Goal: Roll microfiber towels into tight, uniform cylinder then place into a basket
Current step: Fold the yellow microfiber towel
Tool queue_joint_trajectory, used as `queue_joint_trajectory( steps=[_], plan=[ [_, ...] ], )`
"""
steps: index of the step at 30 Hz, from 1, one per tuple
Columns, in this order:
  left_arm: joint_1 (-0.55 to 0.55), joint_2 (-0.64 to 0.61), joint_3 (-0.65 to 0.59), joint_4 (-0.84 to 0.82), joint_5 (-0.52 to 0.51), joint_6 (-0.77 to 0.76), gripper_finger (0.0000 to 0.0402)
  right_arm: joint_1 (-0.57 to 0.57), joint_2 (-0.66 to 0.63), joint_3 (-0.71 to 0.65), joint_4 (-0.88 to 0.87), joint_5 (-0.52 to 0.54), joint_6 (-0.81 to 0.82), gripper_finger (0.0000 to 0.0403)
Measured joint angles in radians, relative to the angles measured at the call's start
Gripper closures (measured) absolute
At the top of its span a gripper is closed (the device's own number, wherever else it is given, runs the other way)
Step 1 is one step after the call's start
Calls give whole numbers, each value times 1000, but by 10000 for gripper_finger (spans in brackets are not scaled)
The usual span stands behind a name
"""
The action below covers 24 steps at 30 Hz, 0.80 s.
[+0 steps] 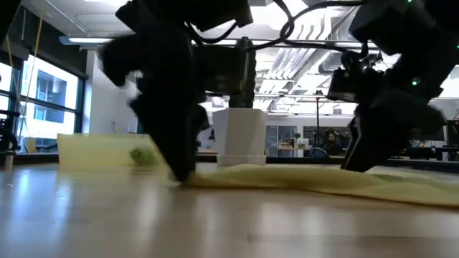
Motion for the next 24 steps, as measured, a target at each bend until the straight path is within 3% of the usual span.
queue_joint_trajectory(
  steps=[11,18,24],
  plan=[
    [-23,0,-2,-21,83,44,241,-101,2,-2,20,62,-237,261],
    [-24,9,53,-52,69,19,241,-108,-64,100,-96,-71,-260,261],
    [-29,8,130,-107,26,43,241,-12,-117,186,-245,-174,-161,261]
  ],
)
